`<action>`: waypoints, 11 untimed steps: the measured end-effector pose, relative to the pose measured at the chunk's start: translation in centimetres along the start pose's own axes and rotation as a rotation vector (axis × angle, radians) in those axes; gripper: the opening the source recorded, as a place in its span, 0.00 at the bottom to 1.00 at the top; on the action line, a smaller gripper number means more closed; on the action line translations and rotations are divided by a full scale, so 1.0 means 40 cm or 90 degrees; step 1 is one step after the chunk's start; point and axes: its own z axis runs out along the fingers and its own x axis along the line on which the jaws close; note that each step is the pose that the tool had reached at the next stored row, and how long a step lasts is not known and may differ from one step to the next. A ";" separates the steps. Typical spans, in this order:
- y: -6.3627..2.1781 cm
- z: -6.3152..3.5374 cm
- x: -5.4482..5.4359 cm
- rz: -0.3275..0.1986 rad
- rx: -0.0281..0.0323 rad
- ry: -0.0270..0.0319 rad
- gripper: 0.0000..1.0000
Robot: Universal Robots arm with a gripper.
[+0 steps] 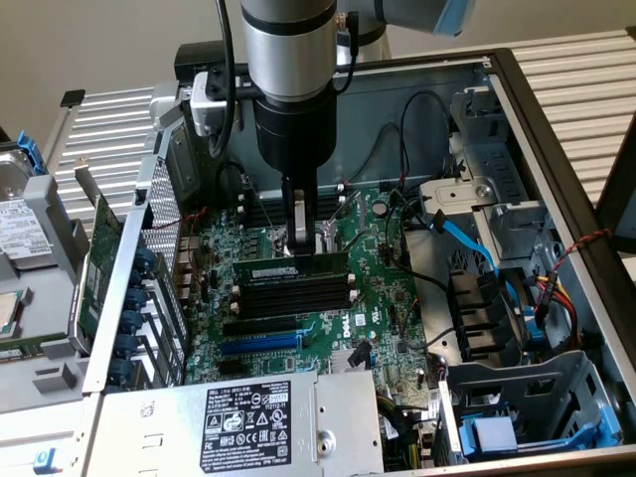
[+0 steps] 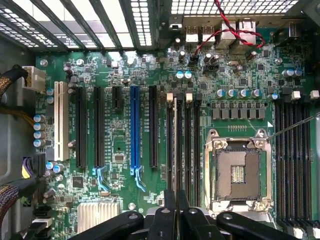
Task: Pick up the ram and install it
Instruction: 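Insert the ram into the slot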
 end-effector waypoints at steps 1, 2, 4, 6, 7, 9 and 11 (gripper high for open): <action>0.000 0.001 0.000 0.000 0.0001 0.0012 0.13; 0.000 0.001 0.000 0.000 -0.0004 0.0021 0.13; 0.000 0.001 0.000 0.000 -0.0007 0.0024 0.13; 0.000 0.001 0.000 0.000 -0.0007 0.0024 0.13; 0.000 0.001 0.000 0.000 -0.0007 0.0023 0.13; 0.000 0.004 0.000 0.000 -0.0002 0.0020 0.13; 0.000 0.006 0.000 0.000 -0.0002 0.0023 0.13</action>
